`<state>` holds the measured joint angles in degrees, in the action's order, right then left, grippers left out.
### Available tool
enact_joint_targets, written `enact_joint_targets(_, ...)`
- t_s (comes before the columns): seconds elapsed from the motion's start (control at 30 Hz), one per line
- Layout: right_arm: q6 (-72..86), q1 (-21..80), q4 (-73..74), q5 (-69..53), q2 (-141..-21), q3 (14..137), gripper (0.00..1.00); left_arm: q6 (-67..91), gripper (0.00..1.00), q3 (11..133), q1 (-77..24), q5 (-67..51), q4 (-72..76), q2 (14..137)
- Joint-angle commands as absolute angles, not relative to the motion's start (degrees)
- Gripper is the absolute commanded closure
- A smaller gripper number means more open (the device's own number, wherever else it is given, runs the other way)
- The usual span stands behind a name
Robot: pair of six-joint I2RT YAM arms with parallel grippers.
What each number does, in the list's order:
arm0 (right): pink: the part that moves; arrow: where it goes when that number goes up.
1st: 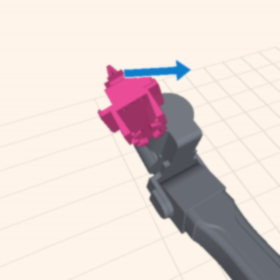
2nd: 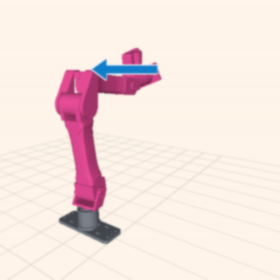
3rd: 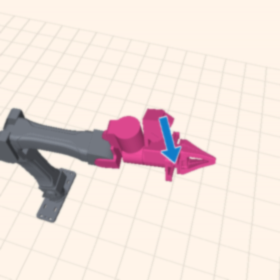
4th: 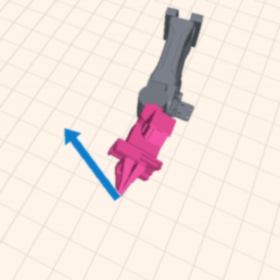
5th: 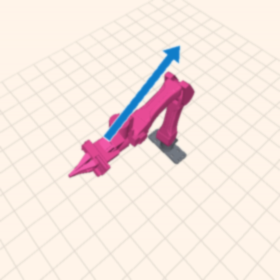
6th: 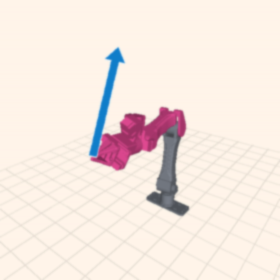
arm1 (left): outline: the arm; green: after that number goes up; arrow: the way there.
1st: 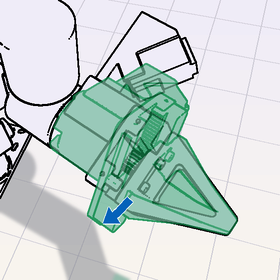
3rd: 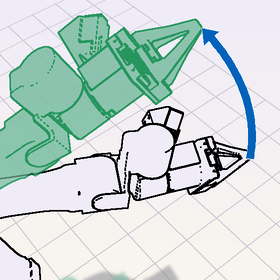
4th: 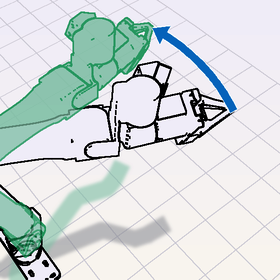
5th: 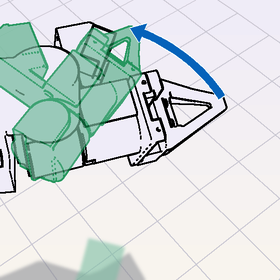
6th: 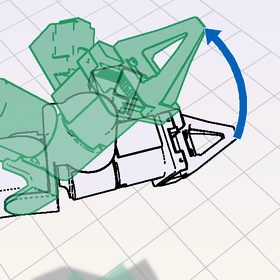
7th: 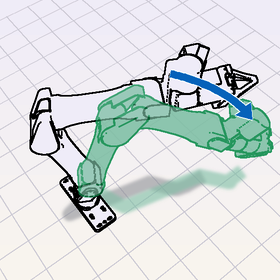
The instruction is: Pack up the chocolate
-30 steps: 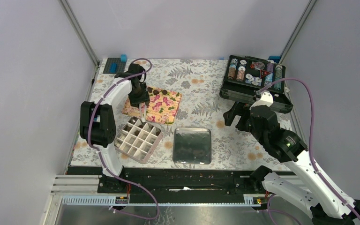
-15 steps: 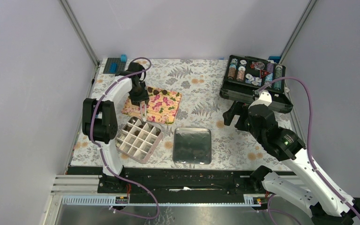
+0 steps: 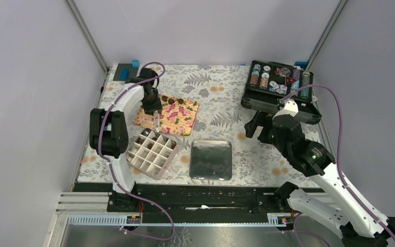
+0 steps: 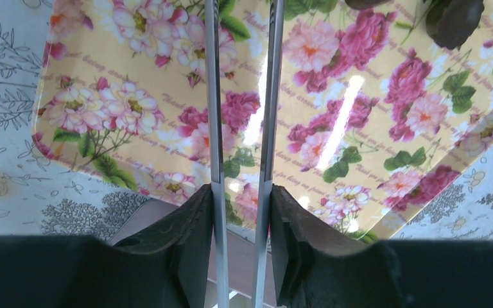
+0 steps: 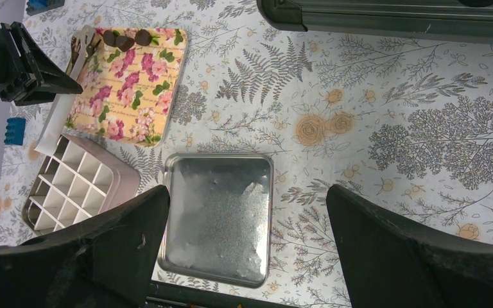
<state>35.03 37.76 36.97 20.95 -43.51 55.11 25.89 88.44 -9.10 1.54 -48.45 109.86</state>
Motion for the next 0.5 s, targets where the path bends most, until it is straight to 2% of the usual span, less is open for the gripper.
enact_joint_targets(0.0,35.59,37.64,35.89,22.26,-43.24,56.9,0.01,24.3,0.96,86.27,-9.11,0.57,-46.9,102.1)
enact_joint_targets(0.03,35.69,37.6,35.72,22.1,-43.24,56.8,0.01,24.0,1.0,84.77,-9.2,0.53,-47.04,100.41)
enact_joint_targets(0.47,35.63,37.67,32.59,19.51,-44.61,55.81,0.01,25.41,1.0,71.87,-11.97,0.64,-58.59,75.66)
